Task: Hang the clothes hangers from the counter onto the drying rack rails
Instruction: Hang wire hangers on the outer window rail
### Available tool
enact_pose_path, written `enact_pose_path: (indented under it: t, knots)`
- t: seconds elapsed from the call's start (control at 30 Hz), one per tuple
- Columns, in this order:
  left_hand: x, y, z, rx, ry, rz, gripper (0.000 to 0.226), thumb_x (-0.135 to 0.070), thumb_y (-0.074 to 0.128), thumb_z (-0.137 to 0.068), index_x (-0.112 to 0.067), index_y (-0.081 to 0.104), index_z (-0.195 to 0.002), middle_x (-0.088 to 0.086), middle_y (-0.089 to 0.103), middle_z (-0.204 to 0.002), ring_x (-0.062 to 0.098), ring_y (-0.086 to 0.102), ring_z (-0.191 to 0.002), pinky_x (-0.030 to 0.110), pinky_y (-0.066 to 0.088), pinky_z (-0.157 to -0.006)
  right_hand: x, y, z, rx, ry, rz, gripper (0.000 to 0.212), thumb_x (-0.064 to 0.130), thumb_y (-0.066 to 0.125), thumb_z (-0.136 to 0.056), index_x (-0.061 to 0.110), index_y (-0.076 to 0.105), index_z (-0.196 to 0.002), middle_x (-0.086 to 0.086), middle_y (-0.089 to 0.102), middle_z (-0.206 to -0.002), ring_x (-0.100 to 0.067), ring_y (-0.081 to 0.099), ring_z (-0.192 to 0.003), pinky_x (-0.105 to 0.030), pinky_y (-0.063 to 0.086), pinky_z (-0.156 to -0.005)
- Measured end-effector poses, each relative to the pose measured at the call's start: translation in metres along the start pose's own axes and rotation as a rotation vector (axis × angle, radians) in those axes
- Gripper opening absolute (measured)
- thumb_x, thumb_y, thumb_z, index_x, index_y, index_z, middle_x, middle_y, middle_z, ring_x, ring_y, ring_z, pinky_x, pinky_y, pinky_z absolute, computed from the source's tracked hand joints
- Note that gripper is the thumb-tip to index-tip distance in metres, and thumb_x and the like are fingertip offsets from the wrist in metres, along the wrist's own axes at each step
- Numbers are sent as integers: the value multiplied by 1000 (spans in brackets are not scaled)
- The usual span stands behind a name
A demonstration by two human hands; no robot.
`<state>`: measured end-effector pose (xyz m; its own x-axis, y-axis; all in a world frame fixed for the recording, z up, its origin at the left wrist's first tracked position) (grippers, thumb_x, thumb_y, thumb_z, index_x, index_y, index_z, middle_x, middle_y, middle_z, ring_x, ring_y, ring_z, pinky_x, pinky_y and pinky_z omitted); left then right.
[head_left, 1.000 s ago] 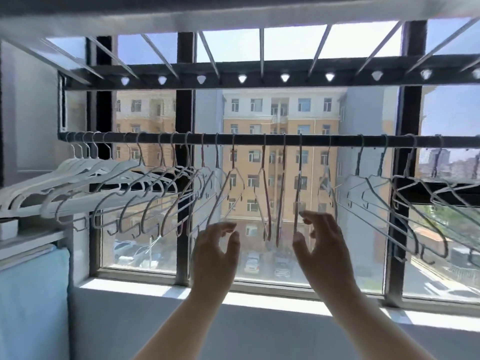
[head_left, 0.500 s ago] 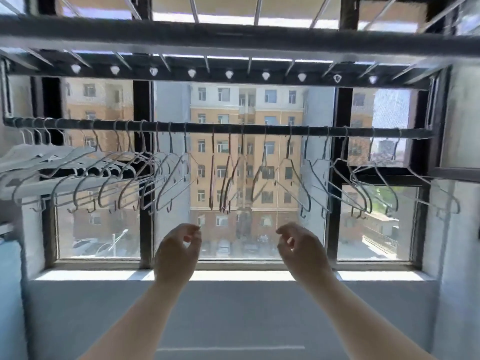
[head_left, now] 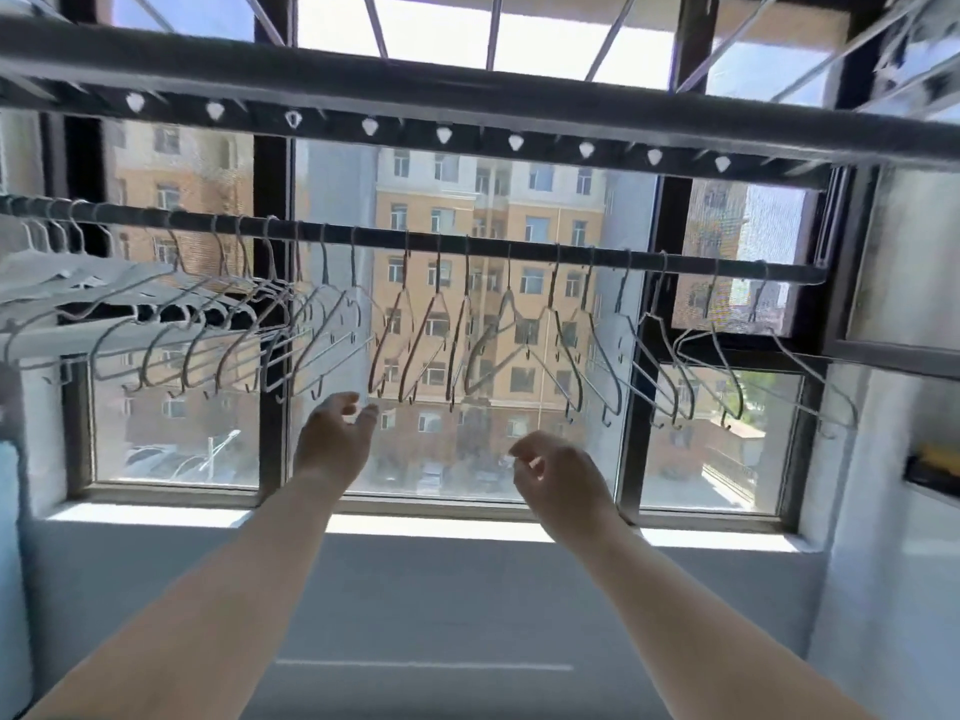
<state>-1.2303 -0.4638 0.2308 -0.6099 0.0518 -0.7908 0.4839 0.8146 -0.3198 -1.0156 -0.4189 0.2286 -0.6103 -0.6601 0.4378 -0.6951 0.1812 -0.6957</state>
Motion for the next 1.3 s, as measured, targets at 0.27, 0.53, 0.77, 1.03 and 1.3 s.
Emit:
enact_pose_path:
  t: [0.27, 0.53, 0.77, 1.03, 1.3]
  knots:
    - [15, 20, -47, 118, 14, 109, 47, -29, 53, -90, 1, 49, -125, 23, 49, -130, 34, 50, -118, 38, 41, -97, 13, 35, -62, -112, 54, -171, 34, 15, 54, -91, 9, 54, -124, -7, 52, -130, -22, 51, -116, -30, 38, -103]
    - [15, 41, -68, 311, 6, 287, 47, -33, 49, -90, -4, 51, -126, 14, 52, -132, 25, 46, -121, 27, 32, -88, 14, 59, -113, -86, 144, -455, 61, 23, 58, -89, 12, 27, -141, -5, 48, -134, -27, 41, -125, -44, 33, -107]
    - [22, 43, -81, 232, 56, 274, 42, -32, 55, -87, -2, 58, -117, 14, 55, -129, 26, 48, -120, 38, 33, -107, 1, 68, -131, -102, 266, -624, 47, 22, 41, -98, 12, 28, -142, -9, 48, -137, -29, 42, -127, -41, 31, -109]
    - [27, 37, -86, 121, 102, 233, 34, -21, 56, -88, 4, 61, -110, 18, 64, -113, 21, 56, -103, 21, 36, -85, 0, 76, -148, -185, 289, -672, 36, 14, 39, -98, 11, 38, -133, -8, 64, -103, -21, 54, -96, -37, 38, -97]
    - [28, 32, -83, 48, 128, 224, 32, -18, 55, -89, 6, 62, -108, 20, 65, -110, 13, 50, -90, 18, 34, -79, -16, 64, -144, -266, 266, -627, 31, 9, 42, -96, 7, 45, -126, 4, 54, -81, -13, 54, -76, -29, 45, -80]
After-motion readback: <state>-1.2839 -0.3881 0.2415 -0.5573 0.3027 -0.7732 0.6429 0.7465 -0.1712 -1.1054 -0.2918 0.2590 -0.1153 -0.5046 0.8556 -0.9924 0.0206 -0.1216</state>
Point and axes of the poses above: each hand's wrist, its own z-axis away from the middle knuckle, its own y-axis out of the palm, x = y × z, the point moved 6 cm from there along -z, towards the middle knuckle
